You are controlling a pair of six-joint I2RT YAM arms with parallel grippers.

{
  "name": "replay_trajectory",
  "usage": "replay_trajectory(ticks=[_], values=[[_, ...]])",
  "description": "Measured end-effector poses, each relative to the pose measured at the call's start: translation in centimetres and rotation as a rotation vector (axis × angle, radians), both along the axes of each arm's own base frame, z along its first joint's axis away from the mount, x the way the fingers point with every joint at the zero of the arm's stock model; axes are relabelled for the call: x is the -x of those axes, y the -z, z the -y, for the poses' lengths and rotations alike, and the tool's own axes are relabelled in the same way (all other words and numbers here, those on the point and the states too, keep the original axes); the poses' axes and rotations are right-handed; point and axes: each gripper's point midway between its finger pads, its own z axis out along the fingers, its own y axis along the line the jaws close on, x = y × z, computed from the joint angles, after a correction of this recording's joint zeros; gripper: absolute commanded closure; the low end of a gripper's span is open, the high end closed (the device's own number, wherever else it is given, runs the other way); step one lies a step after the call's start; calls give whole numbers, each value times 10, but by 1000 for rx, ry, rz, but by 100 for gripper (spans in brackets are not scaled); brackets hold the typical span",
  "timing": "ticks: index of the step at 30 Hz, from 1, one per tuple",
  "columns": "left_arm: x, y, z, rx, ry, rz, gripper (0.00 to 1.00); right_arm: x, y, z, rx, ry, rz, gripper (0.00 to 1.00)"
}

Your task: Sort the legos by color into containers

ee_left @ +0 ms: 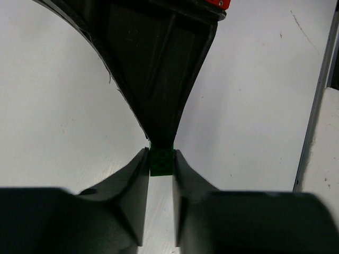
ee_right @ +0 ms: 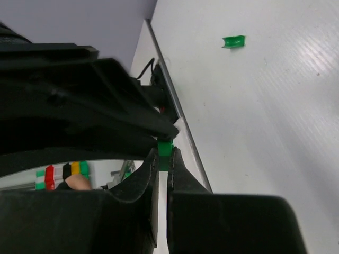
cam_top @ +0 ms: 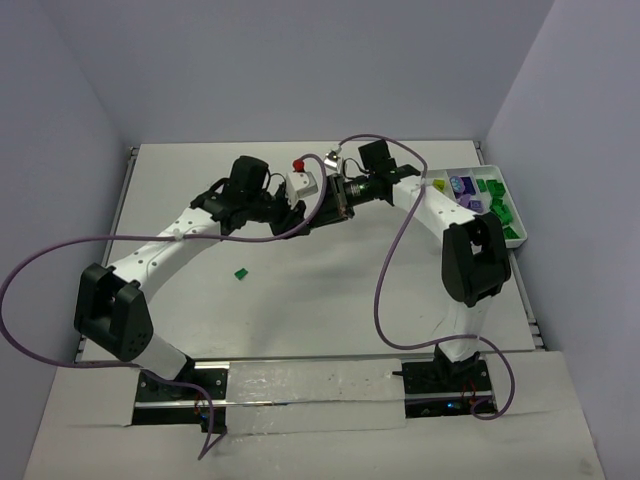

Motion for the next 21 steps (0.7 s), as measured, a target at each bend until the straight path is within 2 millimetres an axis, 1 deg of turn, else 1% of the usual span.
replay_trajectory(ticks=[1,2,4,6,7,9,11,13,15,16,17,19,21], values=[[-1,0,0,-2,-8,1,37,0,0,1,-4,-1,1,100],[-2,0,0,-2,-19,0,1,0,-1,2,-10,-5,4,100],[-7,0,-1,-9,-48,4,1,-4,-1,8,-12,2,15,100],[-12,1,-6,-21,-89,0,1,-8,3,19,5,20,21,100],[-15,2,-8,-26,-107,-1,1,-14,5,29,26,42,32,100],[-20,2,-14,-32,-143,-7,1,-35,10,61,87,124,67,100],[-25,3,-21,-37,-189,-19,1,-63,15,109,185,246,138,100],[-32,3,-31,-40,-242,-35,1,-88,17,169,297,384,208,100],[-41,6,-47,-47,-308,-66,1,-107,17,239,440,528,288,100],[-45,8,-56,-52,-341,-88,1,-112,18,274,518,594,317,100],[-51,10,-67,-52,-376,-114,1,-113,18,305,589,646,338,100],[-68,16,-94,-54,-463,-166,1,-112,19,358,724,728,359,100],[-82,23,-118,-61,-540,-206,1,-111,18,403,853,789,379,100]])
